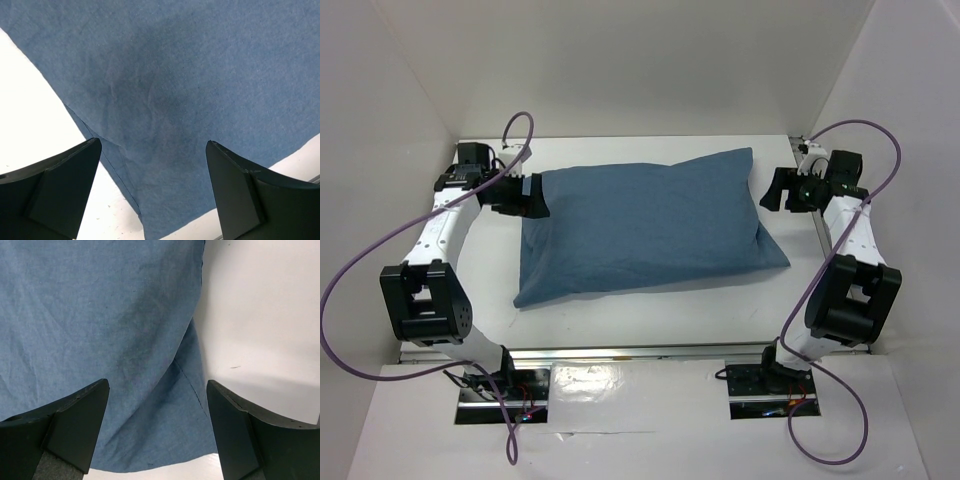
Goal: Put the pillow into the pillowcase
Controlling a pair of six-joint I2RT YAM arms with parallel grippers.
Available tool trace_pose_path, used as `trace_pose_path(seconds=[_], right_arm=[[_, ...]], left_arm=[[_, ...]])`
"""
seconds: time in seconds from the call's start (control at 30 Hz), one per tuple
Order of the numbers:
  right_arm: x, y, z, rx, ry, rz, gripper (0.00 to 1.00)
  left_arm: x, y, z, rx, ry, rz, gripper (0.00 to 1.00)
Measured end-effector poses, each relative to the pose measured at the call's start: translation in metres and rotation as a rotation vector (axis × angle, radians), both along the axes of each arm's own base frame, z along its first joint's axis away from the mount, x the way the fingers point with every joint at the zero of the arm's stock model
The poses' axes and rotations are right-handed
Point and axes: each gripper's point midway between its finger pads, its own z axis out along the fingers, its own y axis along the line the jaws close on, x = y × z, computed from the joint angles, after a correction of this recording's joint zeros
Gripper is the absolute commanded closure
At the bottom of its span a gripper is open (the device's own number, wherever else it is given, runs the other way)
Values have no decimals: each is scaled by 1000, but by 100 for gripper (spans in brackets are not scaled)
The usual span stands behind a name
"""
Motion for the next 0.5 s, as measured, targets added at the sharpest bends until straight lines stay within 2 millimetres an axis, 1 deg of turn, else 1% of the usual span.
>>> trace_pose_path(seconds=[0.5], right_arm=[[3,0,3,5,-16,-1,14]], left_arm=[[6,1,4,-1,-29,4,0]])
